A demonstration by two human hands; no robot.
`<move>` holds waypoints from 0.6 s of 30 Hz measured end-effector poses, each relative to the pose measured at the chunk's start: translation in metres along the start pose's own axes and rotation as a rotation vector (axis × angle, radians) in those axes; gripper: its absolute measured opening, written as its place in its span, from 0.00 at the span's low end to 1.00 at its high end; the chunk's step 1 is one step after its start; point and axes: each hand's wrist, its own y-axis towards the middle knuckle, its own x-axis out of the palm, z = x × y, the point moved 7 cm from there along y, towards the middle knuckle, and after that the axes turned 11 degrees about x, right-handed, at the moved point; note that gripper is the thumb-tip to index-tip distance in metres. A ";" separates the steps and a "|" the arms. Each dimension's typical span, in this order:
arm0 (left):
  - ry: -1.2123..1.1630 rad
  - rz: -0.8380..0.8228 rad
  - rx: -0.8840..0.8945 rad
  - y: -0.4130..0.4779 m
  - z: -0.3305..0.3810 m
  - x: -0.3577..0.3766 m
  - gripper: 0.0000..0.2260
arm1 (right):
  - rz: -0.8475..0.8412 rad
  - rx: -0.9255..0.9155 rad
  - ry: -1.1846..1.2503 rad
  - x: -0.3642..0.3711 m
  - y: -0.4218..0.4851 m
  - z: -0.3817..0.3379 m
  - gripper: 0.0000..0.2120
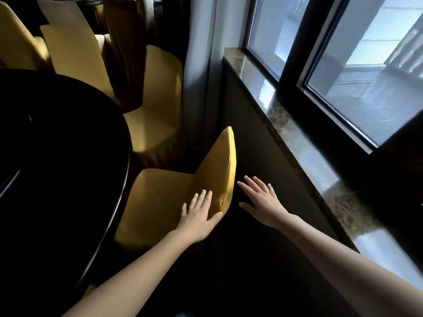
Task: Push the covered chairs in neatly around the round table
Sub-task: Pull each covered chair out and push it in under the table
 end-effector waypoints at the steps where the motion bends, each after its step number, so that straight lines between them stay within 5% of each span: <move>1: -0.013 -0.002 0.008 0.014 0.001 -0.006 0.34 | 0.009 0.002 0.002 -0.006 0.014 0.003 0.29; 7: -0.154 -0.005 0.012 0.074 0.010 -0.024 0.33 | 0.051 -0.046 0.003 -0.029 0.073 0.010 0.24; 18: -0.418 -0.051 -0.065 0.090 0.006 -0.025 0.33 | -0.194 -0.157 -0.129 -0.033 0.168 0.013 0.33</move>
